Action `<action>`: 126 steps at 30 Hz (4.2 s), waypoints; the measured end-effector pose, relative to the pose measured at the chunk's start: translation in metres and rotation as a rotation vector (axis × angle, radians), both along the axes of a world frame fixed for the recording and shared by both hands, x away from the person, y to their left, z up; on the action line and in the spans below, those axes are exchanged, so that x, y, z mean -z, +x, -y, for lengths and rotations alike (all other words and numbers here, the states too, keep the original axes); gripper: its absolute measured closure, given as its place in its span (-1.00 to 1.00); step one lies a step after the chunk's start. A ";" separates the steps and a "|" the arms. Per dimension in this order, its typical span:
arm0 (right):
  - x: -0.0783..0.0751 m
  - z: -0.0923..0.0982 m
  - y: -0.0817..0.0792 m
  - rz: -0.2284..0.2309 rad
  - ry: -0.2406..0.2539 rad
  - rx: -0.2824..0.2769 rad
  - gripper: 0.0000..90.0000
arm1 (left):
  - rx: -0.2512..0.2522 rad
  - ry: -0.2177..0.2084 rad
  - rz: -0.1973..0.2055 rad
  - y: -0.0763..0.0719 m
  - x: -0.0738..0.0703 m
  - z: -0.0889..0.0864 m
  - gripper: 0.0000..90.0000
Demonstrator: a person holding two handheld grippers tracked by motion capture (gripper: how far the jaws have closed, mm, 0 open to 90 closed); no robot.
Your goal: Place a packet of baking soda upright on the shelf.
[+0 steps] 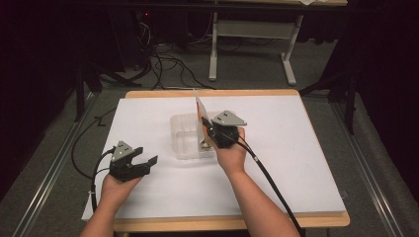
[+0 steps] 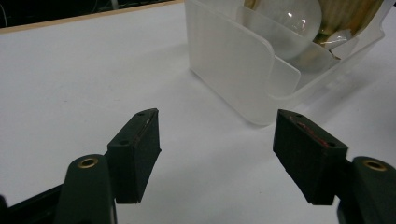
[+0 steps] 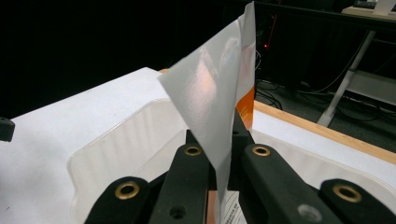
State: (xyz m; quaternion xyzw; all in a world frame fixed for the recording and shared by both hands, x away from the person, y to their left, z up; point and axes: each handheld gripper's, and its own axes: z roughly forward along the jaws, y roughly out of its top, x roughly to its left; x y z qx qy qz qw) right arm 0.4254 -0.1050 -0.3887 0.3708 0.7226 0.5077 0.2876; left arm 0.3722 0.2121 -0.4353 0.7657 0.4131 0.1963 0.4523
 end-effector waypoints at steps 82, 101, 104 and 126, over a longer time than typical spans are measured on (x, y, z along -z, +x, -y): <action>0.012 0.019 -0.040 -0.081 0.033 0.009 -0.62 | -0.001 0.014 0.009 0.002 0.001 0.002 -0.28; 0.017 0.086 -0.085 -0.095 0.001 0.055 -0.57 | 0.009 0.021 0.016 0.000 0.001 0.002 -0.28; 0.015 0.110 -0.092 -0.082 -0.007 0.096 -0.55 | 0.013 0.027 0.016 -0.001 0.001 0.003 -0.28; 0.059 0.226 -0.107 -0.230 -0.048 0.288 -0.38 | 0.038 0.088 0.024 -0.007 0.005 0.019 -0.29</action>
